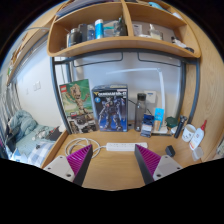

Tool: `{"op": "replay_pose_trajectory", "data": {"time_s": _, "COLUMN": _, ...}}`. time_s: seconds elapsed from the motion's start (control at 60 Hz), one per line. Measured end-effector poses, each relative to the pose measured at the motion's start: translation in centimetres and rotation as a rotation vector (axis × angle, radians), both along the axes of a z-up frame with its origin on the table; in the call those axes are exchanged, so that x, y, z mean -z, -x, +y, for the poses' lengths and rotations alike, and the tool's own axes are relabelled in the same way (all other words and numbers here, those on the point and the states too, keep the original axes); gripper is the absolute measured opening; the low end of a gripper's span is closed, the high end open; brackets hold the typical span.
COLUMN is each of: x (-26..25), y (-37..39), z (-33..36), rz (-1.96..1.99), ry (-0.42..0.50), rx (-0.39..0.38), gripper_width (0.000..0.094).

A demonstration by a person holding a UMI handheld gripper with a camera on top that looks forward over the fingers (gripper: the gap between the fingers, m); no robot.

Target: Unplug charger

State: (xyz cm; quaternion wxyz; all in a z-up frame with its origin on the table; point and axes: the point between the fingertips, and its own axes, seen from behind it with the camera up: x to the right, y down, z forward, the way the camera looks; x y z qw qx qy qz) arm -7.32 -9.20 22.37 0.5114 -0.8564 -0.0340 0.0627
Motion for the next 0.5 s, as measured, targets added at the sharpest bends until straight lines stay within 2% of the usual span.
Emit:
{"op": "replay_pose_trajectory", "data": {"time_s": 0.233, "x": 0.5, "y": 1.5, "z": -1.2, "rz": -0.033, "ry": -0.029, "rx": -0.011, "gripper_width": 0.0855}}
{"op": "replay_pose_trajectory", "data": {"time_s": 0.5, "x": 1.9, "y": 1.8, "z": -2.2, "rz": -0.041, "ry": -0.02, "rx": -0.012, "gripper_width": 0.0853}}
